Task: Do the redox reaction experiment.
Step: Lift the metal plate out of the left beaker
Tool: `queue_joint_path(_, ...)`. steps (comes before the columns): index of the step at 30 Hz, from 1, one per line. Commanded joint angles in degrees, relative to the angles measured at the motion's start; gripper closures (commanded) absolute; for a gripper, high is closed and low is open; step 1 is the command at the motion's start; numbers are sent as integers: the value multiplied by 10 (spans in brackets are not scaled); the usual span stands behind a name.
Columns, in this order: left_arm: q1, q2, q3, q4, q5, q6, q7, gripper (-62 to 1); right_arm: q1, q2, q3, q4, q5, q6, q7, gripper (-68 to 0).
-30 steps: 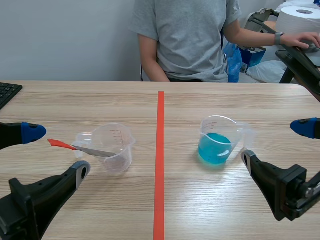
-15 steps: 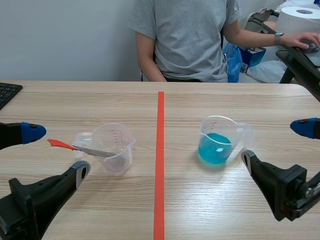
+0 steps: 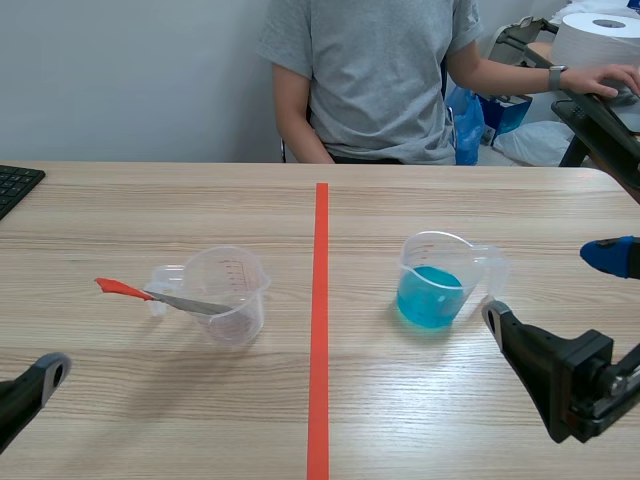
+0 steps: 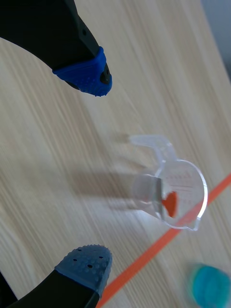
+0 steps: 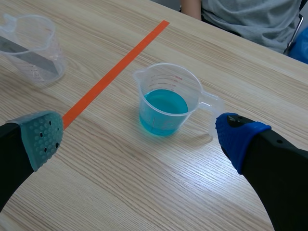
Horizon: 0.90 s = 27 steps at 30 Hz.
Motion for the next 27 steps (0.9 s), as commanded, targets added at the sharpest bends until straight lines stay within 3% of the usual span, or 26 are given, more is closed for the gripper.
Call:
queue_joint_path(1,13,11,-10,-12,-6,0,-8,-623,0,3,5,9,4,3,8,-679)
queue_joint_path(9,58,59,-39,-95,-3,12,-8,-623,0,3,5,9,3,12,8,-679)
queue_joint_path(17,64,76,-37,-183,-3,13,-9,-623,8,3,-1,10,-12,16,16,-679)
queue_joint_path(27,54,76,-17,-264,-3,10,-56,-623,74,6,-105,10,-74,15,28,-679)
